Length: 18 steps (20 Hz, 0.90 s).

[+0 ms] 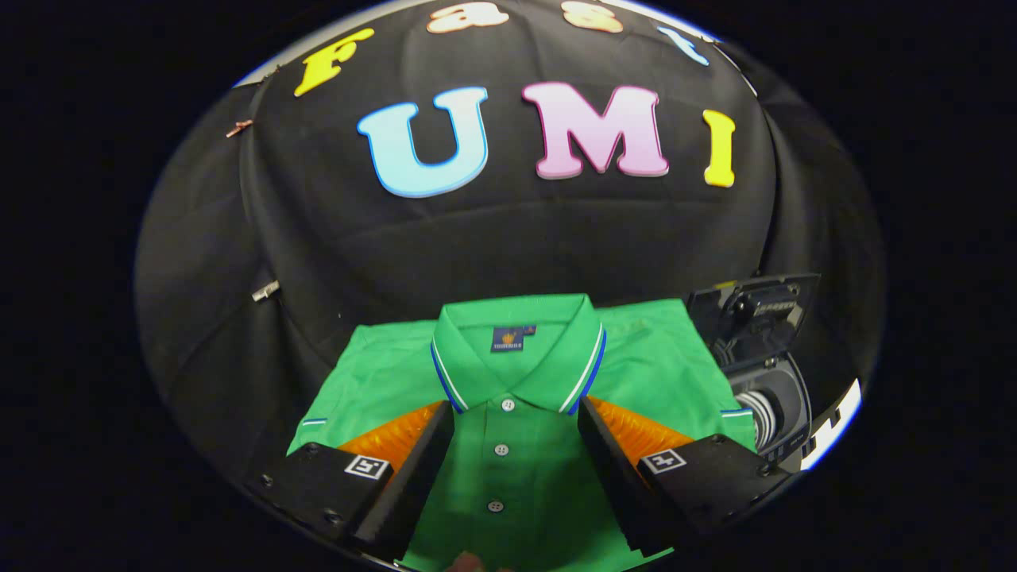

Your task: Put the clothes into the washing machine and then close the washing machine lid.

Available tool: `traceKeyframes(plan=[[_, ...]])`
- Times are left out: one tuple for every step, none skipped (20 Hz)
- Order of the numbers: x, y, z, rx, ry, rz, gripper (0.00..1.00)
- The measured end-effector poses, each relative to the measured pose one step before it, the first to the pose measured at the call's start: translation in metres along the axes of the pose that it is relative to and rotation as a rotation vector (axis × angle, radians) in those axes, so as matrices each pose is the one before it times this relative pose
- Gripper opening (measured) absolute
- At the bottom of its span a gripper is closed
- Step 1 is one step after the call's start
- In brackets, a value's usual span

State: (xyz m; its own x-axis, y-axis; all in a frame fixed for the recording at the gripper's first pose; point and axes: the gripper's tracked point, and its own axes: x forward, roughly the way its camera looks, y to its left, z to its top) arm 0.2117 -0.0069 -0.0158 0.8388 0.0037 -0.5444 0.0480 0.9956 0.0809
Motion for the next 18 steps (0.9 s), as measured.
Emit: traceKeyframes(plan=[[0.00406,-0.00134,-0.0042,-0.01914,0.03728,-0.00626,0.99],[0.00107,0.00059,-0.00463,-0.00237,0.03542,-0.00567,0.99],[0.00047,-0.00073,-0.00118,0.00214,0.02222,-0.00921,0.99],[0.00383,-0.00009,0.00027,-0.00721,0.02515,-0.00853,0.99],[0.00129,0.00006,-0.00113,-0.01282,0.02198,-0.00956,0.99],[0.00052,-0.00058,-0.00099,-0.0104,0.01895,-0.01067,0.99],[0.00219,0.00007,-0.00182,-0.01495,0.02688,-0.01331,0.99],[0.00109,0.00079,-0.00098,-0.01943,0.02591,-0.01472,0.99],[0.00135,-0.00092,0.00002,-0.00378,0.02363,-0.01475,0.99],[0.00108,0.00018,-0.0004,0.01767,0.02505,-0.0121,1.0],[0.00095,-0.00158,0.0001,0.017,0.01897,-0.01054,1.0],[0.00206,-0.00093,0.0003,0.01342,0.02069,-0.00569,1.0],[0.00052,-0.0035,0.00171,0.00628,0.00382,-0.02009,0.99],[-0.00106,-0.00056,-0.0003,0.01151,0.00081,-0.01095,0.94],[0.00034,0.00134,-0.00137,0.00631,0.01377,-0.00151,0.88],[-0.00147,0.00006,0.00184,-0.0028,-0.00054,-0.00121,0.88],[0.00151,-0.00023,0.00109,-0.01596,-0.00733,0.01253,0.77],[-0.00037,-0.00232,0.00079,-0.00713,0.00152,0.00948,0.65]])
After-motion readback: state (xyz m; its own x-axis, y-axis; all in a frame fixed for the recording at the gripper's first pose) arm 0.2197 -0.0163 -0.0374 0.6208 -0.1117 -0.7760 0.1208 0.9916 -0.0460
